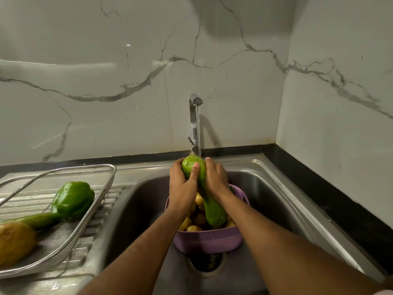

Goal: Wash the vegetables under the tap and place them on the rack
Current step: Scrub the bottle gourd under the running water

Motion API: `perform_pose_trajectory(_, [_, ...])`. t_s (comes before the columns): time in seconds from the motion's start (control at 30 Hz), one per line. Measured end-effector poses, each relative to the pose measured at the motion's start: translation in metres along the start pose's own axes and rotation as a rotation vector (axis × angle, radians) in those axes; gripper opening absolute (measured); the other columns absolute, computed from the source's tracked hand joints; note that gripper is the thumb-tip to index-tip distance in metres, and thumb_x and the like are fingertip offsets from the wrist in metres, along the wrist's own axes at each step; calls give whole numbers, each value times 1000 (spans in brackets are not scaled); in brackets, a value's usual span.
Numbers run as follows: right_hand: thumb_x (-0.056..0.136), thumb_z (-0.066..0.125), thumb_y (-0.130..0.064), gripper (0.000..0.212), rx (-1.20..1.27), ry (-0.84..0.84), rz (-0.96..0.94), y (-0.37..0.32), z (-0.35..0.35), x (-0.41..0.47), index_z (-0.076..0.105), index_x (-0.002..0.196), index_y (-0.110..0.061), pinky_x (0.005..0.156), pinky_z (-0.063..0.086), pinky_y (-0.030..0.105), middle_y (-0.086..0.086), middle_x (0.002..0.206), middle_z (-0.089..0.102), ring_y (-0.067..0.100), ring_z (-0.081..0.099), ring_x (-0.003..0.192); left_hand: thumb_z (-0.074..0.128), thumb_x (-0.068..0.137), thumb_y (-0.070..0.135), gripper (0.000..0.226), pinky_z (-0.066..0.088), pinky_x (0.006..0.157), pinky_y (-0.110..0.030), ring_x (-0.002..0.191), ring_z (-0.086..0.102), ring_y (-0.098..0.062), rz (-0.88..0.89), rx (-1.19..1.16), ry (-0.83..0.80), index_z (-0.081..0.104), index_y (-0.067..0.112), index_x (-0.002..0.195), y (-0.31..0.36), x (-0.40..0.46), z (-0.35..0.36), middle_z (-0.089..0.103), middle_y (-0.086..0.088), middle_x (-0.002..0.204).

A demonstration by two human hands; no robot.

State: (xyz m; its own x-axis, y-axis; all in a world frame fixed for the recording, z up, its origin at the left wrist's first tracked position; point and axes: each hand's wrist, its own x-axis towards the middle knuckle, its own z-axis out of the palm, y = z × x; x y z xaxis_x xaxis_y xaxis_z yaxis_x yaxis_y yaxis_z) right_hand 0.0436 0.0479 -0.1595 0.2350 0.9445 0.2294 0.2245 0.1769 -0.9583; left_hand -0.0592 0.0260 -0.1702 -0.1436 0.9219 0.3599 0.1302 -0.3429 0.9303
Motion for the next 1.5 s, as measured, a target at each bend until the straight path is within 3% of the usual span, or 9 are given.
perform_pose_trajectory(0.27, [105,35,-39,43,-95,-54,-182,-19,6,8,75,103,-22,82,56,34,0,99,73,14,67,93,56,104,36,39,53,105,-45,118,58,-11,45,41,-32,48,28,141,2,-2,2,57,4,131])
perform_pose_trajectory(0.4, [109,32,-41,50,-37,-77,66,7,-9,9,69,105,-7,90,52,43,17,103,68,31,65,98,59,101,45,41,55,102,-46,120,58,-13,14,-20,44,49,33,138,3,1,-1,57,6,131])
perform_pose_trajectory(0.47, [110,30,-39,49,-111,-90,95,11,-10,9,68,106,-8,93,48,42,14,106,67,30,62,101,59,100,48,39,56,100,-48,120,60,-17,-27,-59,65,48,35,136,3,4,-5,58,5,131])
perform_pose_trajectory(0.6, [110,32,-42,46,-109,-31,-55,-15,4,9,67,93,-17,80,51,37,3,92,66,18,63,88,58,102,41,37,55,102,-46,118,60,-15,-13,-51,17,46,32,136,4,0,-2,58,4,129])
perform_pose_trajectory(0.7, [104,34,-46,44,-82,-18,-156,-15,10,7,73,102,-26,81,57,37,-2,95,71,13,66,89,59,103,33,32,54,103,-44,115,60,-12,21,-28,12,47,30,133,6,-5,4,59,2,127])
perform_pose_trajectory(0.9, [110,24,-54,55,-81,-82,67,12,-7,3,65,101,-18,95,52,43,8,100,67,20,65,96,61,100,41,40,57,98,-48,121,59,-17,-12,-51,49,47,32,136,4,-2,1,56,2,134])
perform_pose_trajectory(1.07, [110,27,-49,56,-116,21,-94,-12,8,9,67,91,-16,78,53,37,5,87,68,17,65,83,61,101,38,38,55,102,-44,117,60,-13,19,-10,41,47,29,135,2,-2,2,58,3,129])
perform_pose_trajectory(1.33, [110,22,-53,64,-89,-109,110,11,-10,2,70,106,-11,98,49,40,10,105,69,26,65,105,62,99,46,42,56,101,-47,121,60,-16,-37,-75,98,49,31,136,-2,2,-3,58,4,132])
perform_pose_trajectory(1.5, [110,25,-53,60,-75,-23,-26,-21,8,3,70,98,-15,87,56,41,4,93,70,19,67,90,62,100,39,40,55,103,-44,117,60,-12,-3,-54,67,48,27,135,3,-3,2,58,2,129])
